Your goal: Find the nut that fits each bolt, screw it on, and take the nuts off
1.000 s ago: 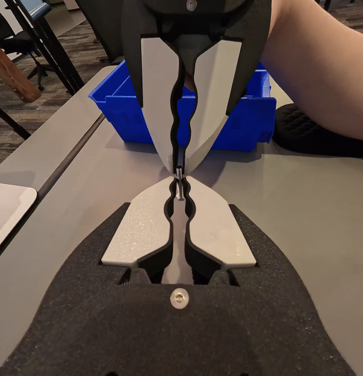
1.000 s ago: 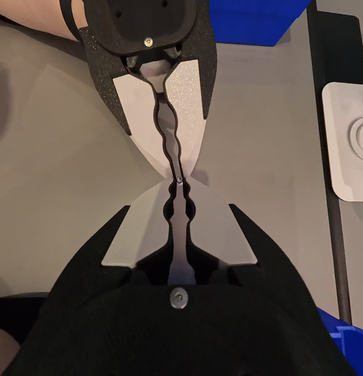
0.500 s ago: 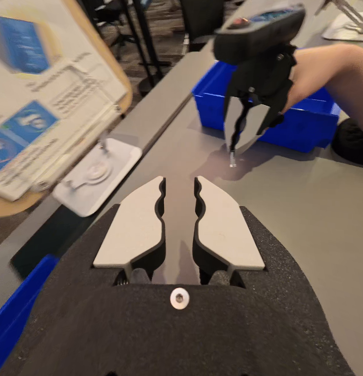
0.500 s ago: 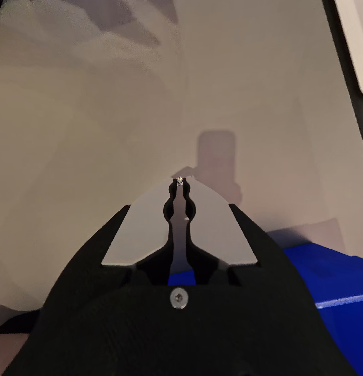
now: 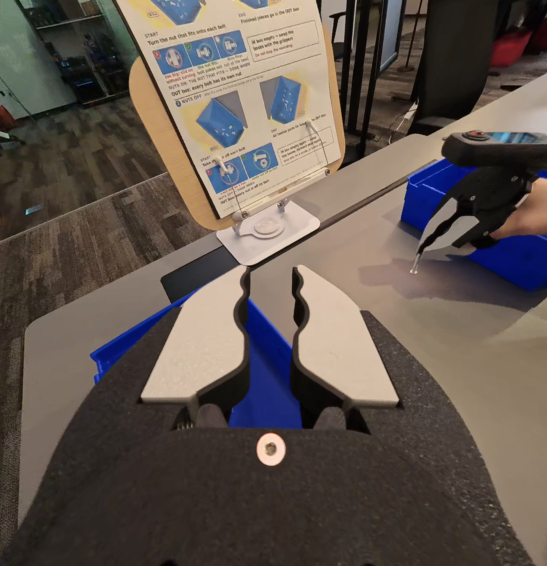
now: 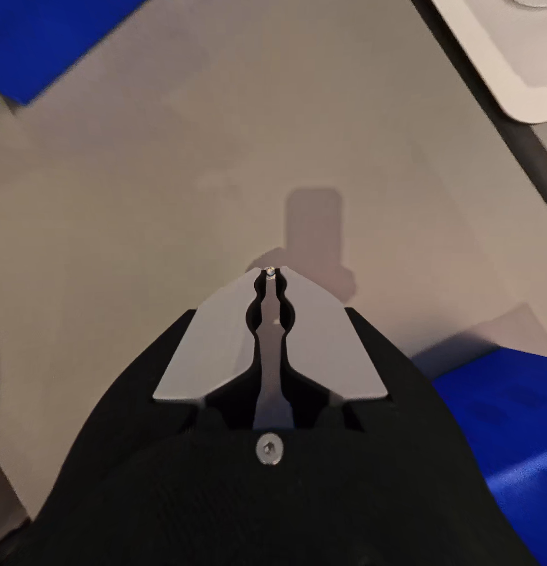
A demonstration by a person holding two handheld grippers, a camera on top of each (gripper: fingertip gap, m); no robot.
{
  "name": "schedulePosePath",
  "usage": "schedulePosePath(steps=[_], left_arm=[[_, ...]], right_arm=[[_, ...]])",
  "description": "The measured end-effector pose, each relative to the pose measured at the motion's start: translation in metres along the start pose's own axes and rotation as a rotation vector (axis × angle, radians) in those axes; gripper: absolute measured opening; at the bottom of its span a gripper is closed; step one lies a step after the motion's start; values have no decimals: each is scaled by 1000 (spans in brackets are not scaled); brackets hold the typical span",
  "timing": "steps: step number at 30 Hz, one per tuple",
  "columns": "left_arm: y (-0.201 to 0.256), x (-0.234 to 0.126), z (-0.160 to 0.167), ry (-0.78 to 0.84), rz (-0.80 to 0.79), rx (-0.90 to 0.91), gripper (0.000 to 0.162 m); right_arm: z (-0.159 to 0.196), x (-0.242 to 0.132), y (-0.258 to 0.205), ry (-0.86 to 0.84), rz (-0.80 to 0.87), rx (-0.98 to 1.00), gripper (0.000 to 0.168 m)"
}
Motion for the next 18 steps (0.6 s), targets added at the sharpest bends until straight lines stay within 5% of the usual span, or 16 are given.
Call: schedulePosePath(steps=[18], left_arm=[[-1,7,7,-54,3,10,26]], right_arm=[[7,37,1,-102,2,73,7]])
Point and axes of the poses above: each gripper's, where its closed fingertips meet, x out along the fingers, z out of its underside, y = z × x across the jaws, the point moved 4 cm from there along -x, back along the fingers, and after that the axes turned 8 degrees about -y, right-handed, at the moved point
